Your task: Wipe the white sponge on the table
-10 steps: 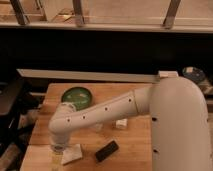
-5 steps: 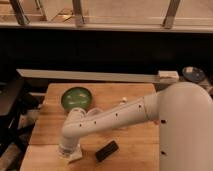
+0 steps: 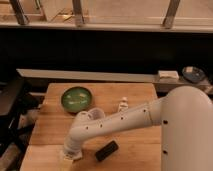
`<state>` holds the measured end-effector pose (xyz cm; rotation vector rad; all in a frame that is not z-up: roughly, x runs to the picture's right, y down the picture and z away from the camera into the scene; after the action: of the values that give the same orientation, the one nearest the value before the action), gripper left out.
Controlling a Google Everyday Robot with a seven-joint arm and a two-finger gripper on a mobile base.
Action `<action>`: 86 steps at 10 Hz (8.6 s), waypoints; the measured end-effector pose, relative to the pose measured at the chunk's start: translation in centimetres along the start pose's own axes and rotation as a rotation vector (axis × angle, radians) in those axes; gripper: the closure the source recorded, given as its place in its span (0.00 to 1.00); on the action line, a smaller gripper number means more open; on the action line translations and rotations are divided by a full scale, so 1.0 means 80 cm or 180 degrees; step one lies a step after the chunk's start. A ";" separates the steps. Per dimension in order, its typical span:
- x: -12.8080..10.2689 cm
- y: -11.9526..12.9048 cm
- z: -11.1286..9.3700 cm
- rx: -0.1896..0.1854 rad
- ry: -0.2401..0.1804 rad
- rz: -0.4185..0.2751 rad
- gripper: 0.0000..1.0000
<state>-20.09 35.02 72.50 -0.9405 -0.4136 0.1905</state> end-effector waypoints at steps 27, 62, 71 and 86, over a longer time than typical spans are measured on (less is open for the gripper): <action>-0.064 -0.043 0.002 0.0054 -0.0763 0.0853 1.00; -0.044 -0.113 -0.029 -0.0124 -0.0456 0.0974 1.00; -0.147 -0.035 0.016 -0.0510 -0.0712 0.0739 1.00; -0.016 -0.131 -0.040 -0.0060 -0.0559 0.1264 1.00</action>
<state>-20.12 26.15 79.03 -1.0220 -0.3868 0.6351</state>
